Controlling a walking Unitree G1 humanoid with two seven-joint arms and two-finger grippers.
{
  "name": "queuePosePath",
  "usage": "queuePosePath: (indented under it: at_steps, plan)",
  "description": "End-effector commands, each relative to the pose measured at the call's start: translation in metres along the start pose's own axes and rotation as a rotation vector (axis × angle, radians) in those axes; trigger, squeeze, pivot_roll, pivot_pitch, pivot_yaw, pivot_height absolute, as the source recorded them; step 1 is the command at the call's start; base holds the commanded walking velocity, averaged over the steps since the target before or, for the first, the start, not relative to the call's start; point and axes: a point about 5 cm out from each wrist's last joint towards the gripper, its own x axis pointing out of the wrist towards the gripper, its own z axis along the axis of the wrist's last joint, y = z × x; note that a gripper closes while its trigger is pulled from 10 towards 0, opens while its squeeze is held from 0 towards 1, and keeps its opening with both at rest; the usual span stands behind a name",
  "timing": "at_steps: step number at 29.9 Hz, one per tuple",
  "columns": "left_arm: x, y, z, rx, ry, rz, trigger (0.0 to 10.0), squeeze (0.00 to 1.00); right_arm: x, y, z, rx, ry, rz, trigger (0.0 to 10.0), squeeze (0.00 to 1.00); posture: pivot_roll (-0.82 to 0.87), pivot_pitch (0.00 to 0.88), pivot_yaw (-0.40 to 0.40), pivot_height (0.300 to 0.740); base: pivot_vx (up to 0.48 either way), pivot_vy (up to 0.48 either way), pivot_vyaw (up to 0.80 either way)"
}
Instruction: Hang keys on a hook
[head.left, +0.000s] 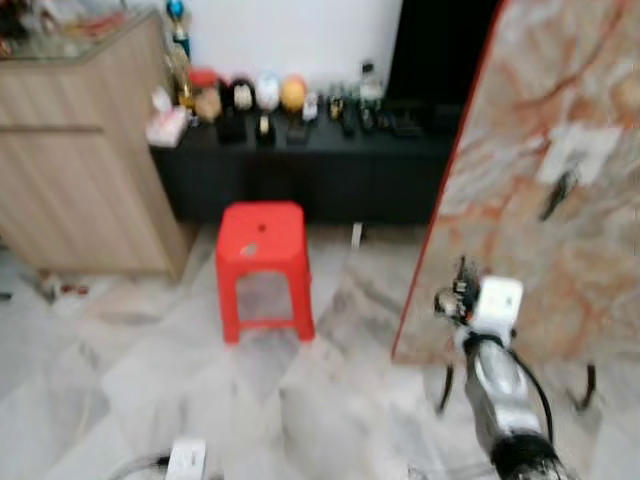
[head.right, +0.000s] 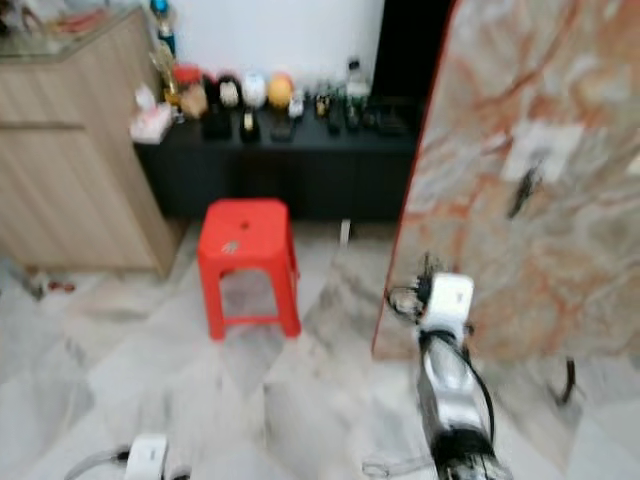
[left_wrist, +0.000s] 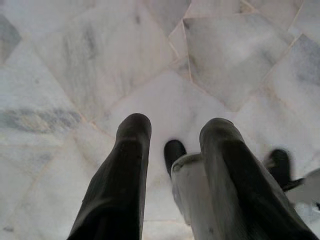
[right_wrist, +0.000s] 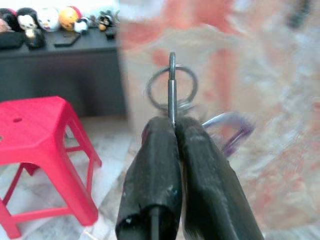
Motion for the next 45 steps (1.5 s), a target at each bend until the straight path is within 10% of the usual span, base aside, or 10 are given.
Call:
queuePosePath:
  at_steps: [1, 25, 45]
  plan:
    - [-0.001, -0.004, -0.005, 0.005, 0.025, -0.009, 10.0, 0.0, 0.001, -0.007, 0.004, -0.01, -0.019, -0.017, 10.0, 0.0, -0.12, 0.0, 0.003, 0.738, 0.0, -0.409, 0.0]
    - [0.0, -0.004, -0.003, 0.007, 0.02, -0.003, 10.0, 0.0, 0.008, -0.015, 0.014, -0.003, -0.048, -0.069, 10.0, 0.0, -0.12, 0.0, 0.004, 0.738, 0.0, -0.412, 0.0]
    - [0.0, -0.004, -0.001, -0.025, 0.004, -0.005, 10.0, 0.0, 0.006, -0.014, 0.013, 0.006, -0.055, -0.08, 10.0, 0.0, -0.11, 0.0, 0.003, 0.738, 0.0, 0.0, 0.0]
